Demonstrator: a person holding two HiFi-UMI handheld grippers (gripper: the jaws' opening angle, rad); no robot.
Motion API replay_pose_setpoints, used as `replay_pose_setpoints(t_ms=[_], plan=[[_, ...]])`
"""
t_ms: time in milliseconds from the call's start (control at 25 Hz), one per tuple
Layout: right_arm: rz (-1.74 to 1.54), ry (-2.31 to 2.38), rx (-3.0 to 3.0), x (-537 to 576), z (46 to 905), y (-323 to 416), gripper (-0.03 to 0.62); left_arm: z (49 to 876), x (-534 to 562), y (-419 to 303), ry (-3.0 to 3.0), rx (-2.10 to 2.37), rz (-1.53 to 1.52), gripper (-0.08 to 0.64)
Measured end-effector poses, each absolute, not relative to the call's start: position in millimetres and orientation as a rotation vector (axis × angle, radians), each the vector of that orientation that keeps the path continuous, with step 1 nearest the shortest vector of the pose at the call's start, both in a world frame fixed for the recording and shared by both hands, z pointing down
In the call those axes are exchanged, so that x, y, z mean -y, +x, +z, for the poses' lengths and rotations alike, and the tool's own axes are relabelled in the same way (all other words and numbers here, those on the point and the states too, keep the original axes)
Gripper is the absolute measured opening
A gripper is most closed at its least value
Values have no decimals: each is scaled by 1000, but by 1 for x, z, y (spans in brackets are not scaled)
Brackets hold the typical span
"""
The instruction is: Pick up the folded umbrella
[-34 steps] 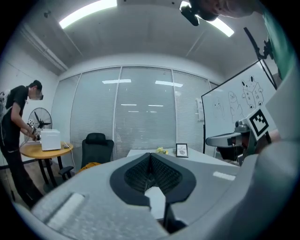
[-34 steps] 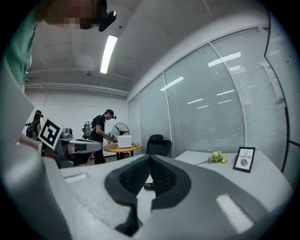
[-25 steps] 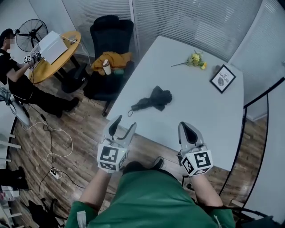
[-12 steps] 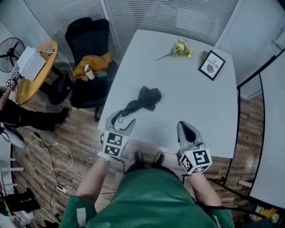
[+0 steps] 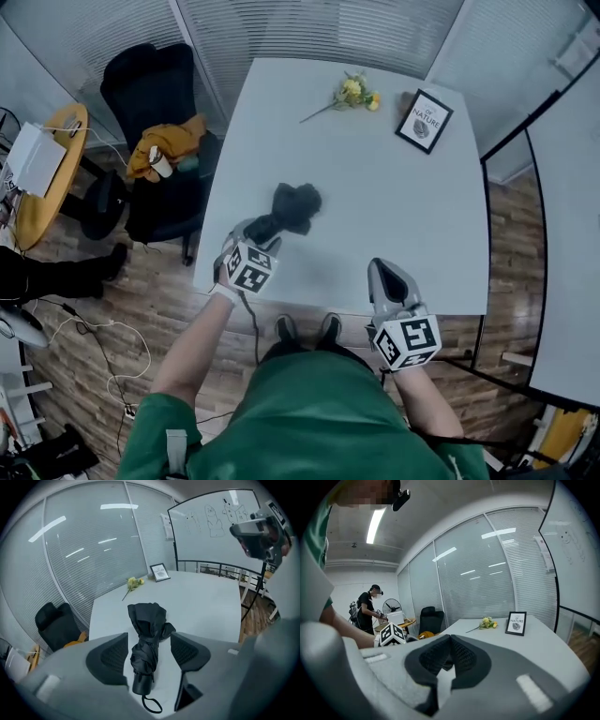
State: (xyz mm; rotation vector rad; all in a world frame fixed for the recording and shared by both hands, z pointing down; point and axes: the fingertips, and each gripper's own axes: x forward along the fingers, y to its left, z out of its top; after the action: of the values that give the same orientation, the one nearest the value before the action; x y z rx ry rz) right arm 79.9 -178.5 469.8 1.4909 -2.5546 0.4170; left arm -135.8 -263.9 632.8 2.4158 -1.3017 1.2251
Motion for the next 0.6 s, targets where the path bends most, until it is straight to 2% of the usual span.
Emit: replay_pose_setpoints(t_ms=[360,600], plan=[[451,1603,2464,180,478,96,3,695,301,-134,2371,1118,1465,311],[514,1645,2418,184,488,101,3,728,313,-131,2280,993,1480,321]])
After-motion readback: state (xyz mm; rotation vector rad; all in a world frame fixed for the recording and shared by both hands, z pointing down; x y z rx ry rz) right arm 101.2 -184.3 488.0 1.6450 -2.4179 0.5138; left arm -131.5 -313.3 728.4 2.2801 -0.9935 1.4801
